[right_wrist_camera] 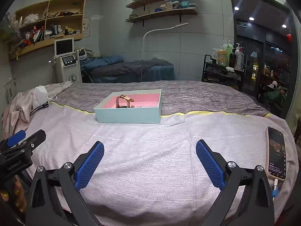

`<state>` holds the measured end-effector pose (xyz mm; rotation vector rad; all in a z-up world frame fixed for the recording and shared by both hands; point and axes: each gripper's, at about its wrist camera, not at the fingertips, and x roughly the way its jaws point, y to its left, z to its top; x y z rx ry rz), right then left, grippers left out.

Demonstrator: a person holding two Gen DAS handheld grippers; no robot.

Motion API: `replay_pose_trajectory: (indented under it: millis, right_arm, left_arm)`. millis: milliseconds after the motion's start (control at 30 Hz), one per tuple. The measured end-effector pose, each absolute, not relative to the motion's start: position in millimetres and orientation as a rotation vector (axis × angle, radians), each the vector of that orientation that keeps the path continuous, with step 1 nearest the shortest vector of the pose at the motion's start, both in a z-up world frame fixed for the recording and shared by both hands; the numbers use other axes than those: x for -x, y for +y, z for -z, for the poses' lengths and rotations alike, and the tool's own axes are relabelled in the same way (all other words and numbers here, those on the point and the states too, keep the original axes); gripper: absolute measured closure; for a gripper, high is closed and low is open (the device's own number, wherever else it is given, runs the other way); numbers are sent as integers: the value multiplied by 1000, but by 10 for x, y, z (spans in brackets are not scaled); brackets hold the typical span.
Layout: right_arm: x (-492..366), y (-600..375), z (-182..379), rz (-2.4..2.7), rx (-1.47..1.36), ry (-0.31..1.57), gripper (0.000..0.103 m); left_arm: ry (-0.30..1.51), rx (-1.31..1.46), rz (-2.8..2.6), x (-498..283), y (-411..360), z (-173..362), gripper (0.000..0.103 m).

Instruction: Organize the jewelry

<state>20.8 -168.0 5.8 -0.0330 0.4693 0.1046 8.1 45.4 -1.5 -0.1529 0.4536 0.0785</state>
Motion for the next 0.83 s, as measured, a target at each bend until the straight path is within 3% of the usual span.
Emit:
replay_pose_trajectory:
  millis: [833]
  right_arm:
    - [-198,-1707,-79,-104,28,471,7]
  left_arm:
    - [450,144,-62,-62,410,11,6]
